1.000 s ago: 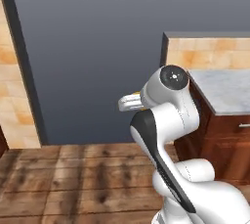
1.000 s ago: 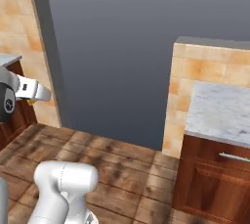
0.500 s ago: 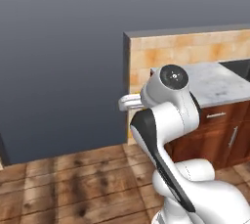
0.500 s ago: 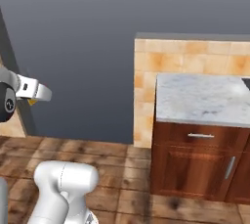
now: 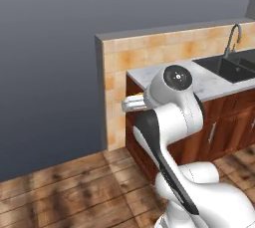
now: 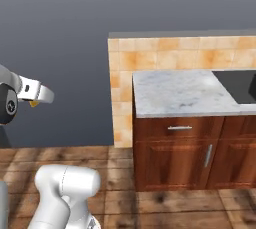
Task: Pick the cheese from the fridge and the cheese grater from the cabinet and place them next to the salad bowl.
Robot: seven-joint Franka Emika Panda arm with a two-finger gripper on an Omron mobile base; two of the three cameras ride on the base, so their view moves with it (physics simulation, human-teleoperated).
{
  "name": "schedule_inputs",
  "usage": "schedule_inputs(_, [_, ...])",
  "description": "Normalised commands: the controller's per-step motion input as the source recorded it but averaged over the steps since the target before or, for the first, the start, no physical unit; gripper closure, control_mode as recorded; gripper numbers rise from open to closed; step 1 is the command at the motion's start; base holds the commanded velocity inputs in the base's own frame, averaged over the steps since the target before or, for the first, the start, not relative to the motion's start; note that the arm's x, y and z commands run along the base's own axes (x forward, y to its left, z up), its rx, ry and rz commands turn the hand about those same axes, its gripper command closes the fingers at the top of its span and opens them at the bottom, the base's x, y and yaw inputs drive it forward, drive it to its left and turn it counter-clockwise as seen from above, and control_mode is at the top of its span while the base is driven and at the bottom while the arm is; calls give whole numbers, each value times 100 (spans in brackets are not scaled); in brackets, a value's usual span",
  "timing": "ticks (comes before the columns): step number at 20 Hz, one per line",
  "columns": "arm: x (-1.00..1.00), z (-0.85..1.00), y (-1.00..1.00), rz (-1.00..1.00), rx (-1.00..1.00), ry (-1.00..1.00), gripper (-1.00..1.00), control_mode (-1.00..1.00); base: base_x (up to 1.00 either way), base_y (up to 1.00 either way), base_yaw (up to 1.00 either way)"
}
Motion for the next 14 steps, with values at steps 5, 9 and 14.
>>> schedule_inputs(5, [0,0,0,0,0,0,100,100,2,-23,-33])
schedule_inputs(9, [0,0,0,0,0,0,100,100,10,-12,-36])
schedule_inputs(14, [0,0,0,0,0,0,100,100,14,-12,-37])
